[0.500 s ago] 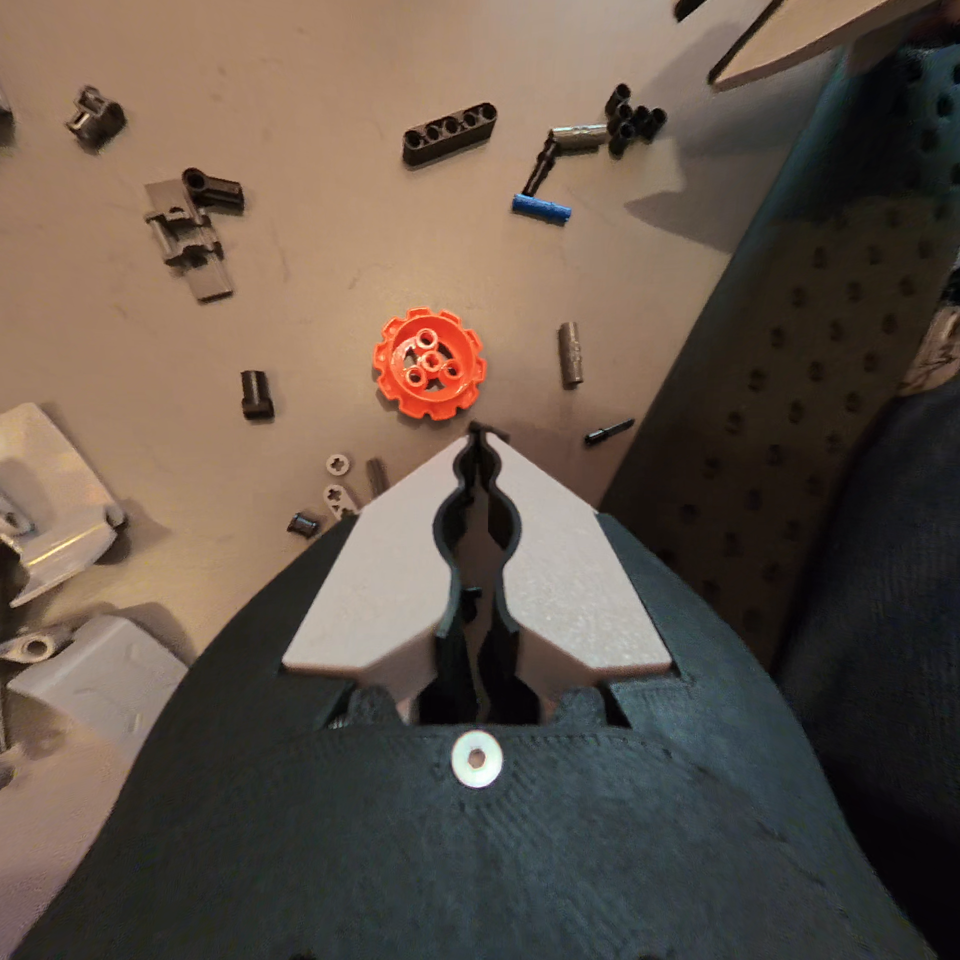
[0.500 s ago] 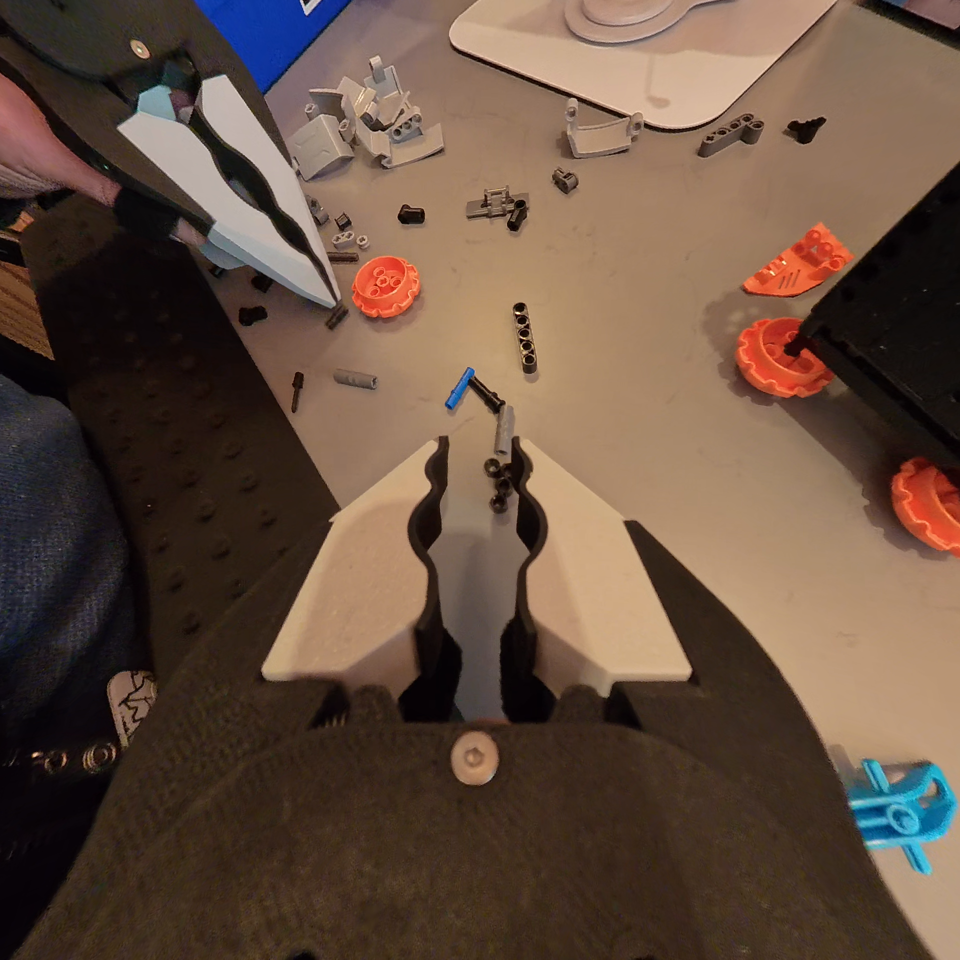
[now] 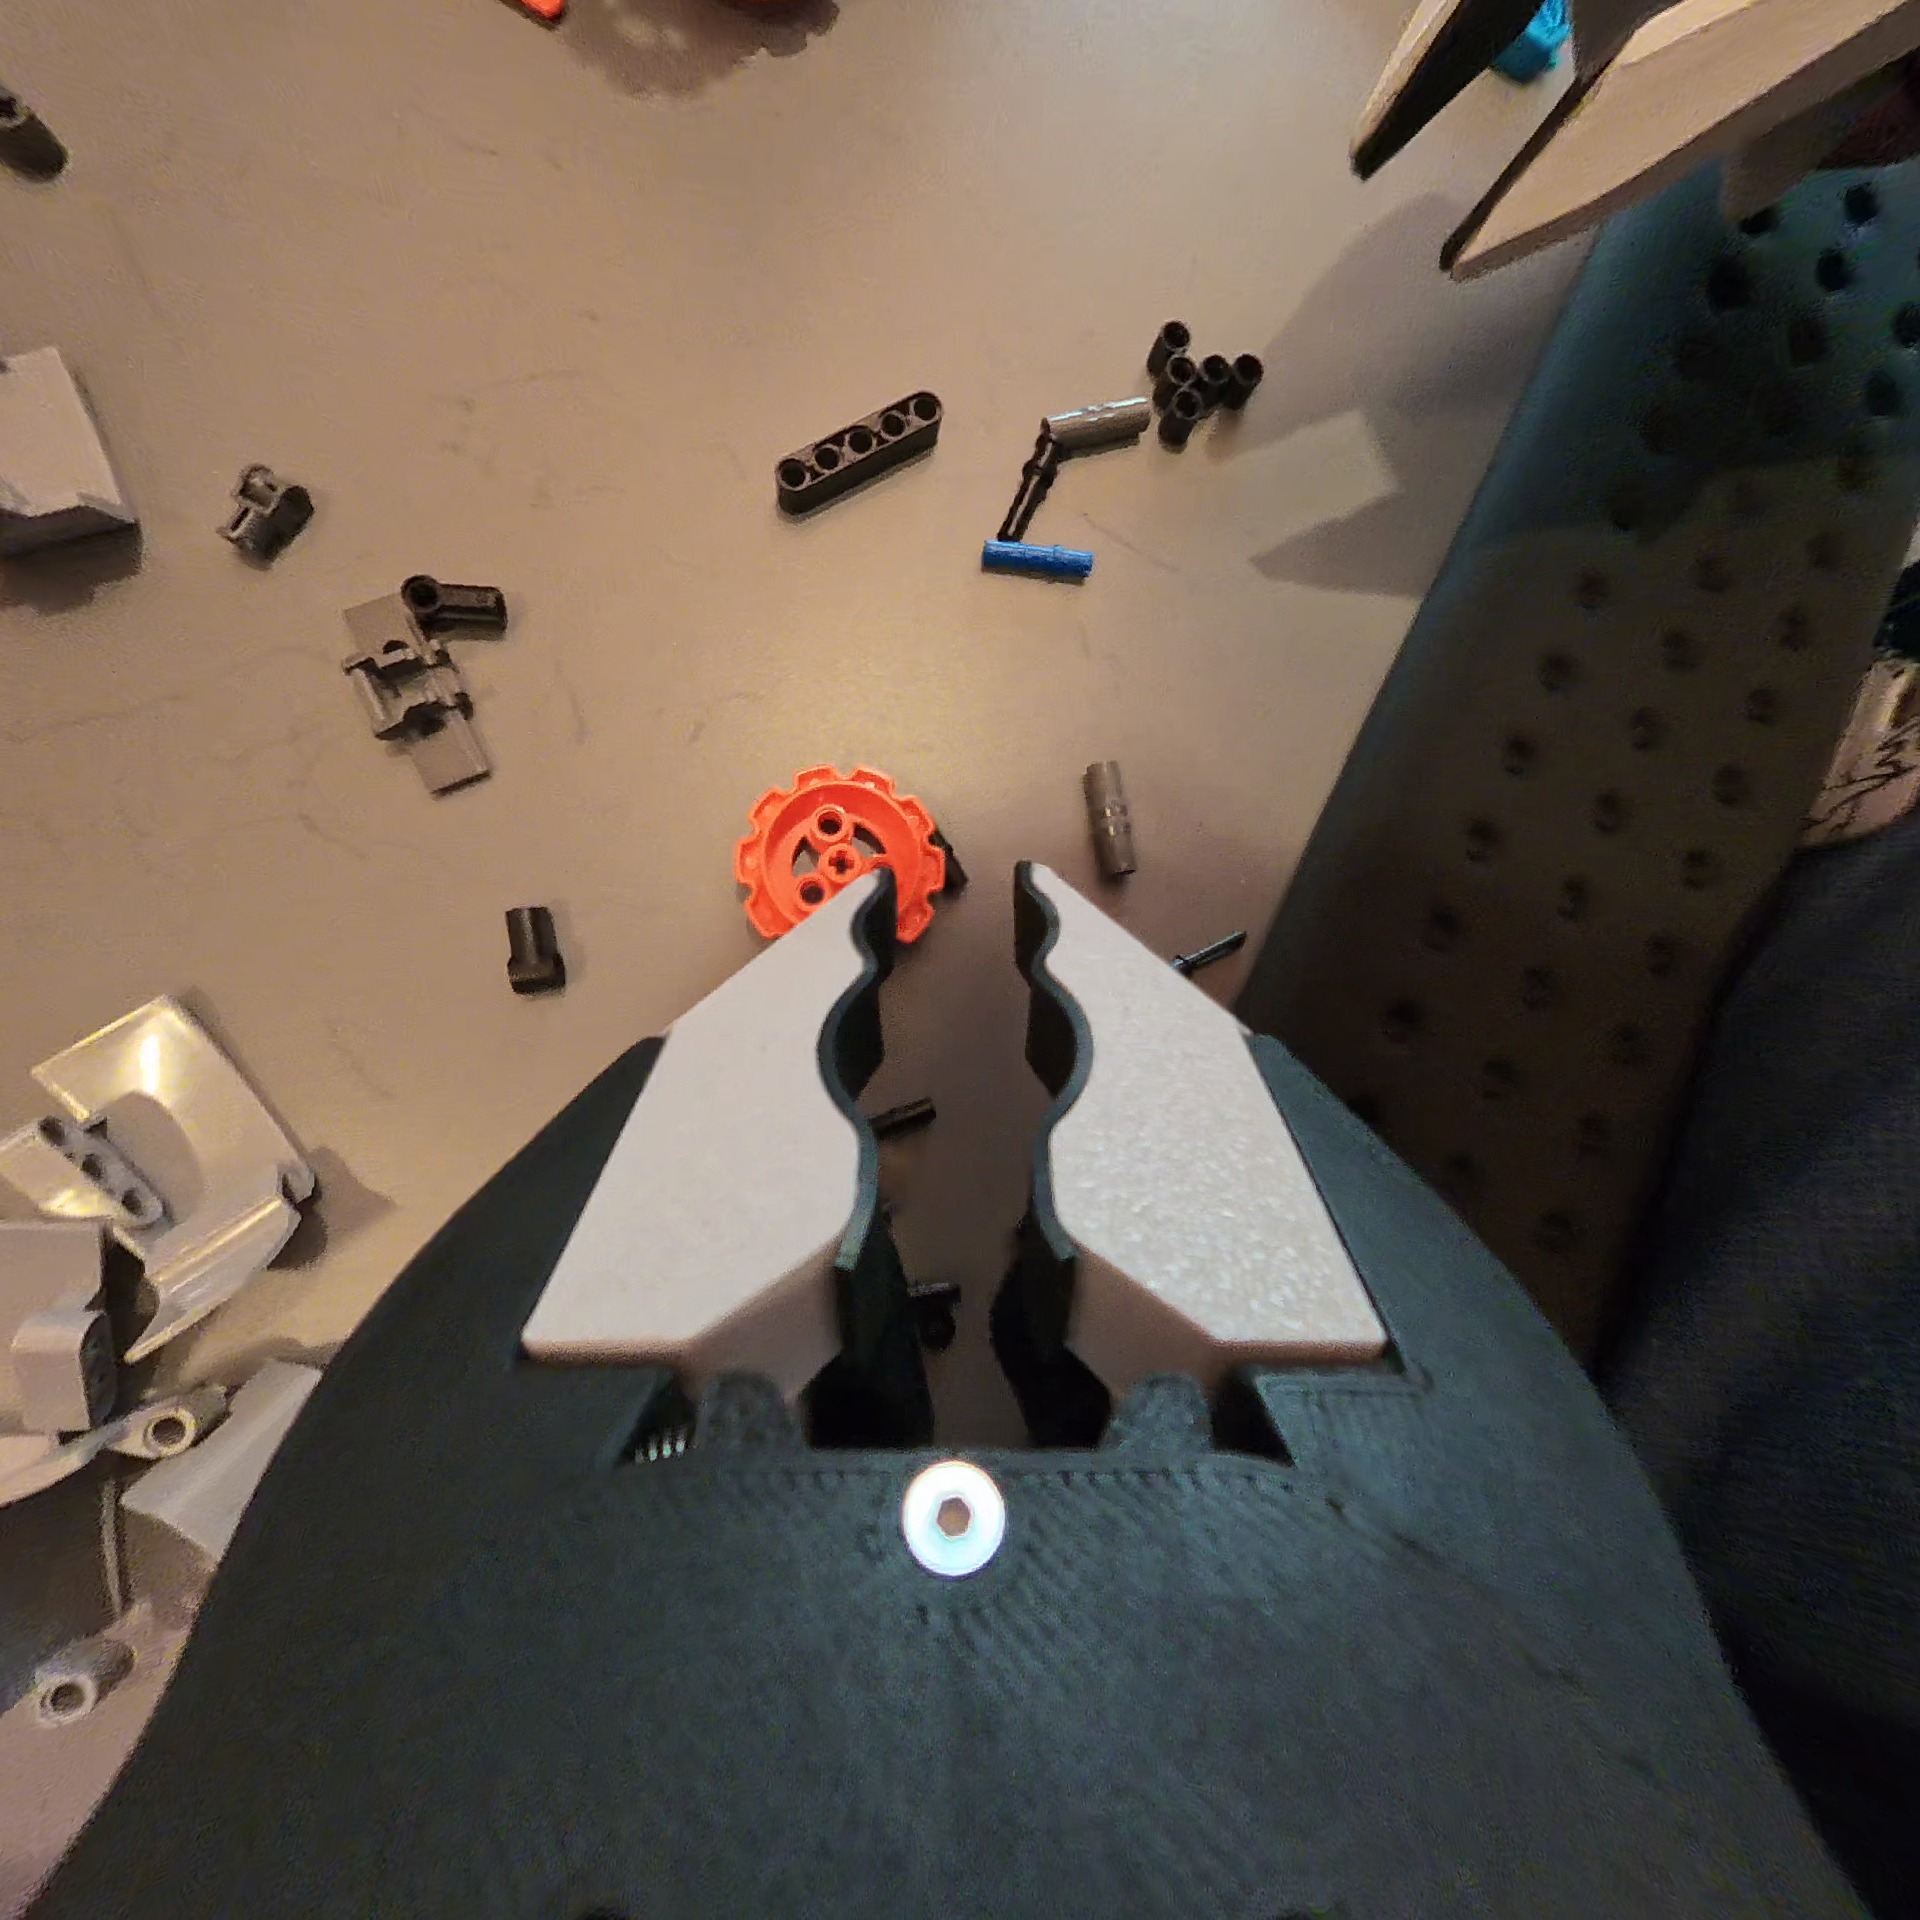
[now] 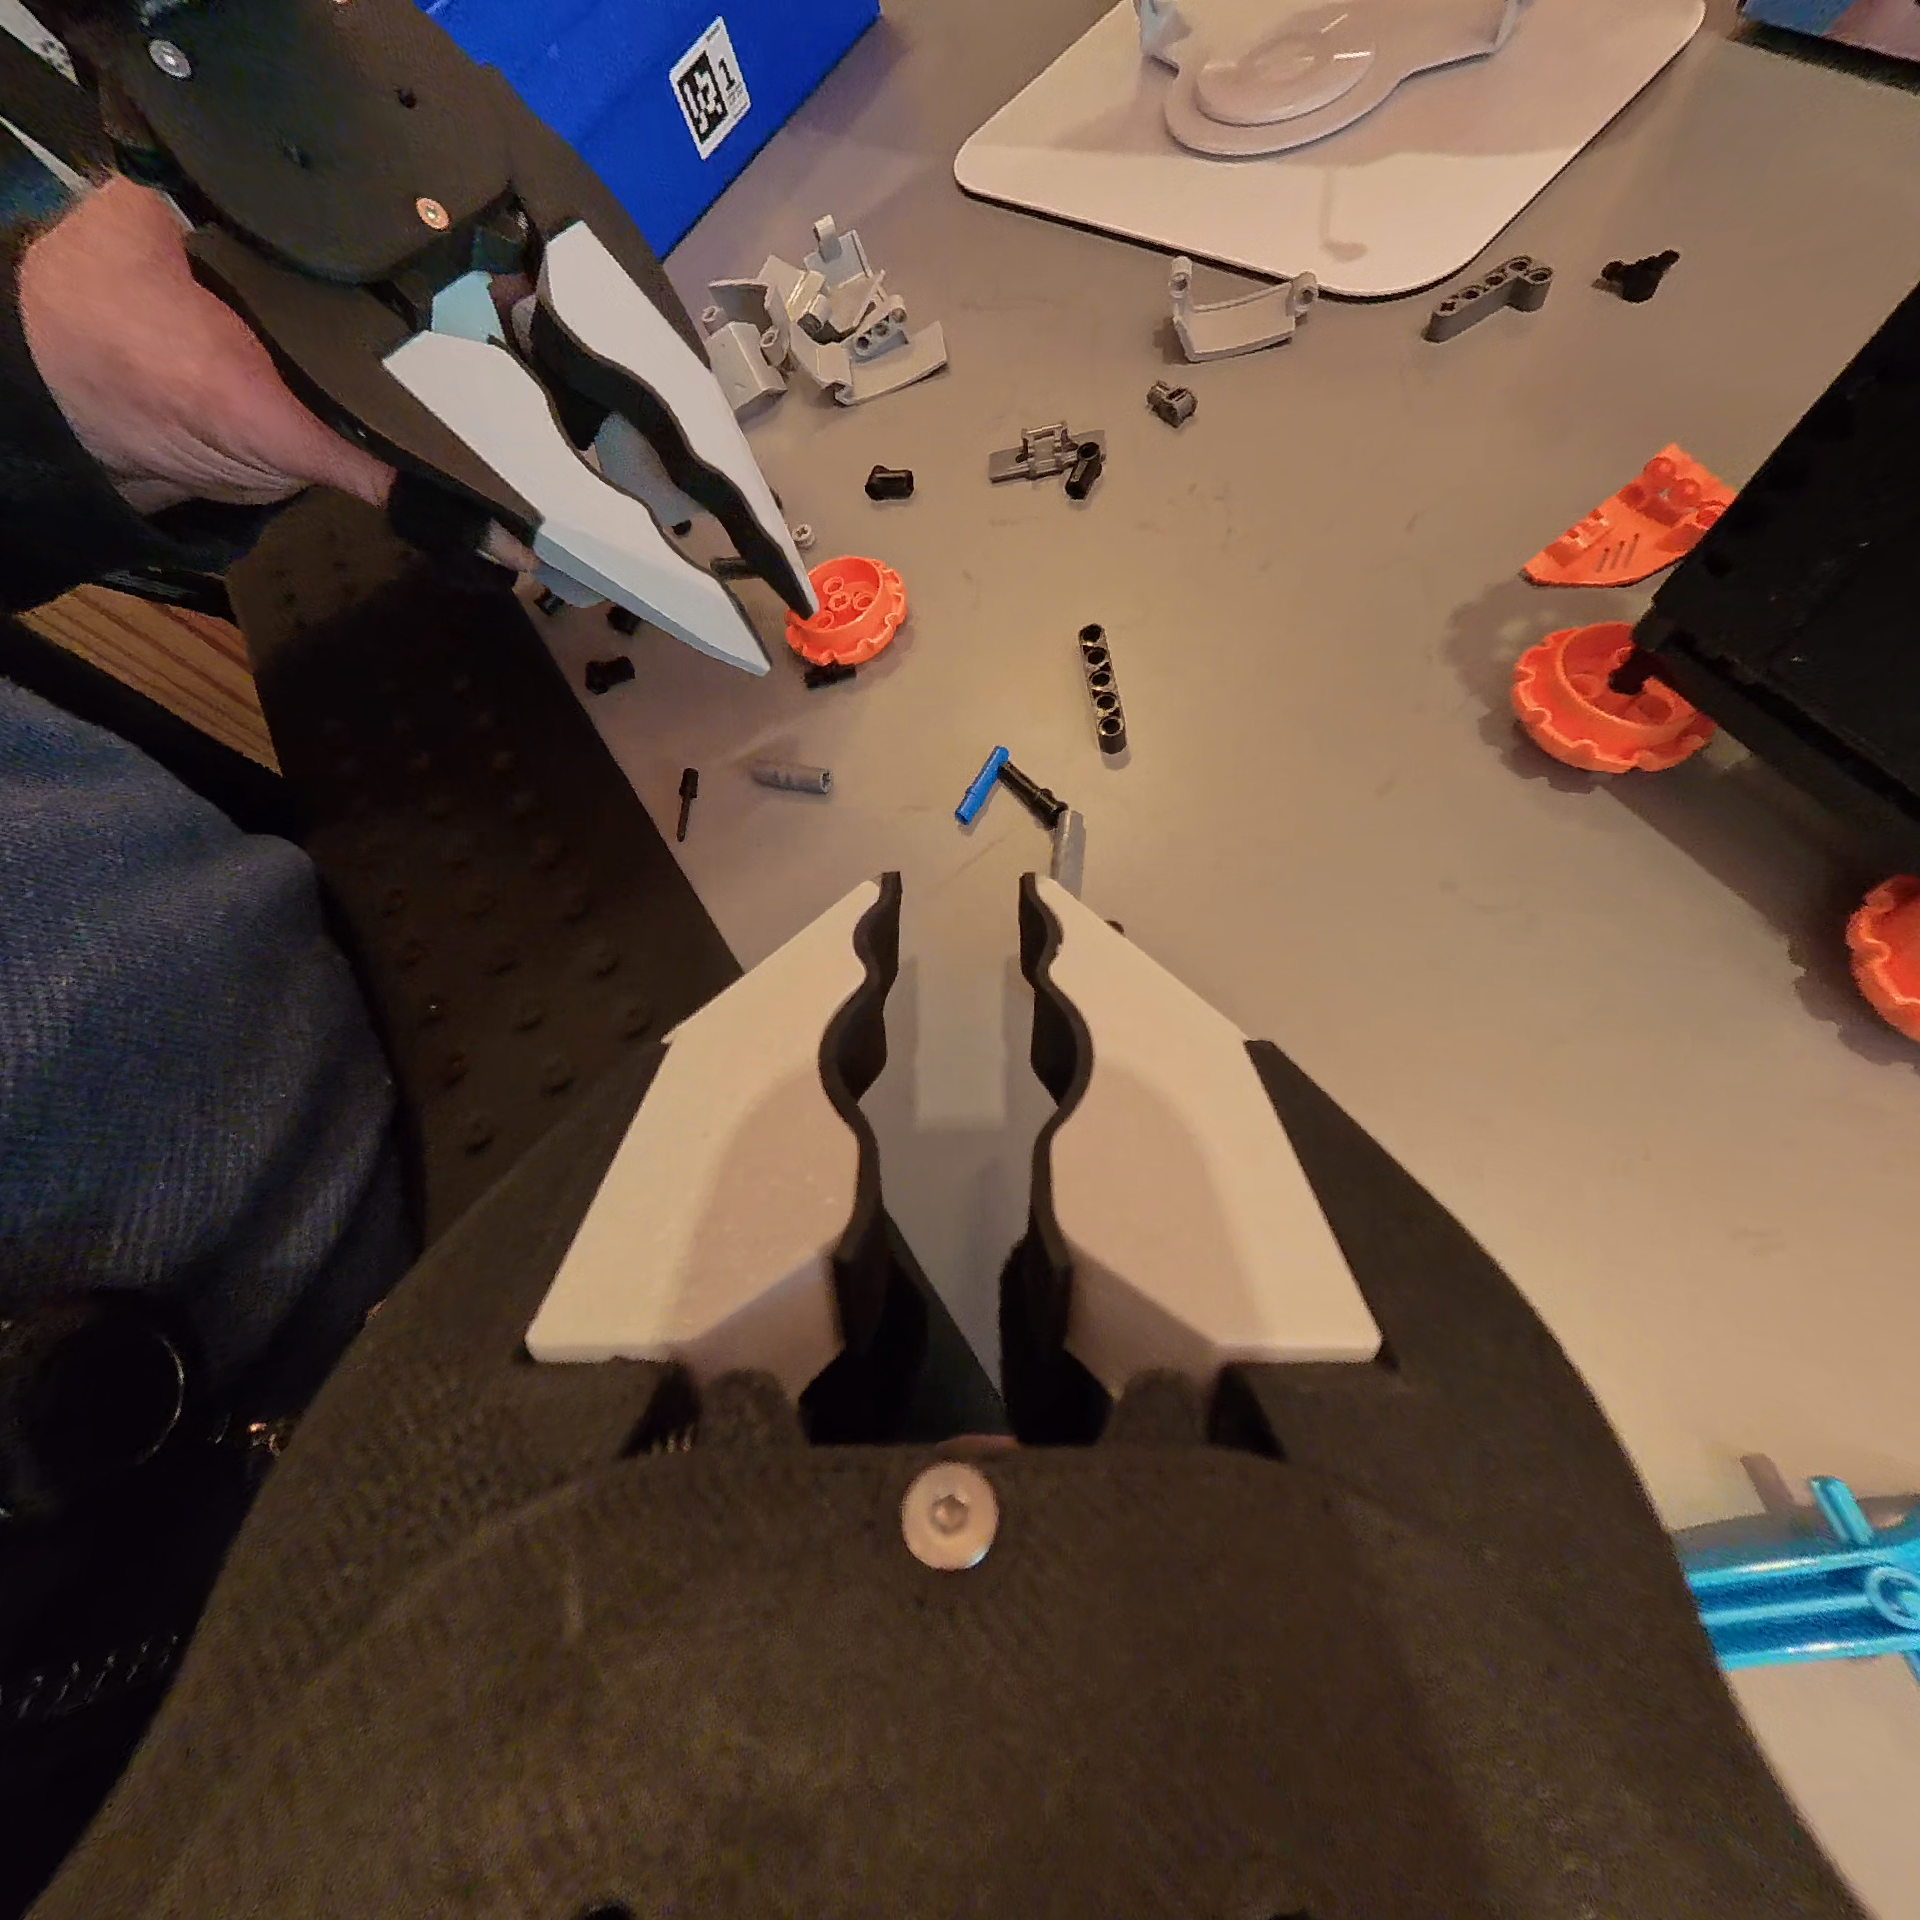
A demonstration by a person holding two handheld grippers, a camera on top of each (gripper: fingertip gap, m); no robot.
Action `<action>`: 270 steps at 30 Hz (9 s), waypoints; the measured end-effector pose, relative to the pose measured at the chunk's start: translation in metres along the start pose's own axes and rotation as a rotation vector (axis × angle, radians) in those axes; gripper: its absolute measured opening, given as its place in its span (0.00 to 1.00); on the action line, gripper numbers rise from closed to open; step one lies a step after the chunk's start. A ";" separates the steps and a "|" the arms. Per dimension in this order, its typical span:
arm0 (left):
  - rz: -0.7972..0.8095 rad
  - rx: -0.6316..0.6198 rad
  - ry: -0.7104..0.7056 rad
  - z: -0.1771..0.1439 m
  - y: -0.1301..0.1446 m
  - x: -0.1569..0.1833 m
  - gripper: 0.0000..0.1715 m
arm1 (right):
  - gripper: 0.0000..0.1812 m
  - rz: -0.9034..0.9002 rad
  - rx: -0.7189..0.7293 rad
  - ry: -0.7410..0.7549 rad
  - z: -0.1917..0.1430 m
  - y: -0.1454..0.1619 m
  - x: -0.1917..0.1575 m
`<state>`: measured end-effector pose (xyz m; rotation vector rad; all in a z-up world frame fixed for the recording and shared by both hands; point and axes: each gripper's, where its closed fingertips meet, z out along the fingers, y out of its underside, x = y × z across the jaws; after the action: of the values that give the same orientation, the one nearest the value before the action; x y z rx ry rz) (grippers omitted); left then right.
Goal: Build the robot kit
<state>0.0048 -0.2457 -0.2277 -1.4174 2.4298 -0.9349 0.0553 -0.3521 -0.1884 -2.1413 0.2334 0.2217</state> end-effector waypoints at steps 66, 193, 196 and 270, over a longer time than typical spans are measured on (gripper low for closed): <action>0.587 0.296 -0.070 0.005 -0.124 0.068 0.02 | 0.07 0.296 0.274 -0.288 -0.017 -0.044 -0.012; 0.629 0.262 -0.127 -0.037 -0.103 0.050 0.13 | 0.01 0.428 0.216 -0.620 0.010 -0.082 -0.035; 0.540 0.330 -0.174 -0.037 -0.117 0.049 0.13 | 0.01 0.515 0.346 -0.612 -0.001 -0.092 -0.024; 0.320 0.025 0.250 0.094 -0.084 0.070 0.10 | 0.01 -0.081 -0.148 0.072 -0.003 0.030 0.042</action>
<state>0.0694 -0.3735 -0.2405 -0.9076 2.7016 -1.1111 0.0882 -0.3744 -0.2216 -2.3031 0.1759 0.1177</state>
